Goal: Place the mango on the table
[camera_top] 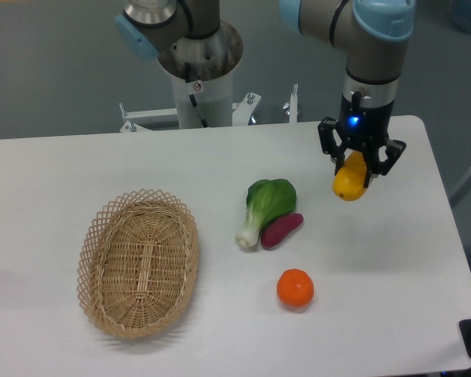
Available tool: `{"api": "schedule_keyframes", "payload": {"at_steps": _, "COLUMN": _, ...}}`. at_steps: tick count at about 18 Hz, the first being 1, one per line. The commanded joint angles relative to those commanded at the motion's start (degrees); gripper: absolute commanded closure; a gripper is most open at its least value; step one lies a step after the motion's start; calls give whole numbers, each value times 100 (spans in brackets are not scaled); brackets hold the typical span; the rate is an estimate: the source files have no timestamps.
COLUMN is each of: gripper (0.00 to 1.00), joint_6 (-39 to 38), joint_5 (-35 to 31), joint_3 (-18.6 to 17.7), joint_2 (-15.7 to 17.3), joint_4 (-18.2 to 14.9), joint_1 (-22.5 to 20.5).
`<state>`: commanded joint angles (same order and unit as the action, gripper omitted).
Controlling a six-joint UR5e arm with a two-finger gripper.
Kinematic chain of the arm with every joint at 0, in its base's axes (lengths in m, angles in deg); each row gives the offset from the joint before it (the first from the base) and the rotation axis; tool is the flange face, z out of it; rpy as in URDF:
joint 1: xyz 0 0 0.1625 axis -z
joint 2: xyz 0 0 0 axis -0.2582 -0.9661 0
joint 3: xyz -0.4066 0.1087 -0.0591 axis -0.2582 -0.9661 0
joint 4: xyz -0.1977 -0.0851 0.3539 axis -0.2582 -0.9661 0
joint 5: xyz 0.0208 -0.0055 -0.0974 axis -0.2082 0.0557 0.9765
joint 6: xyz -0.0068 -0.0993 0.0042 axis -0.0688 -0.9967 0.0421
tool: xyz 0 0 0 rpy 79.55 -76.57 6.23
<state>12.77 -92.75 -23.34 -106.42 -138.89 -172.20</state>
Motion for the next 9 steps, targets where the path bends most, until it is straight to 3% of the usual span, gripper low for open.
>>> {"api": "schedule_keyframes", "payload": {"at_steps": 9, "gripper": 48, "joint_6": 0, "joint_5": 0, "joint_3": -62, "joint_2": 0, "joint_4": 18, "joint_1": 9}}
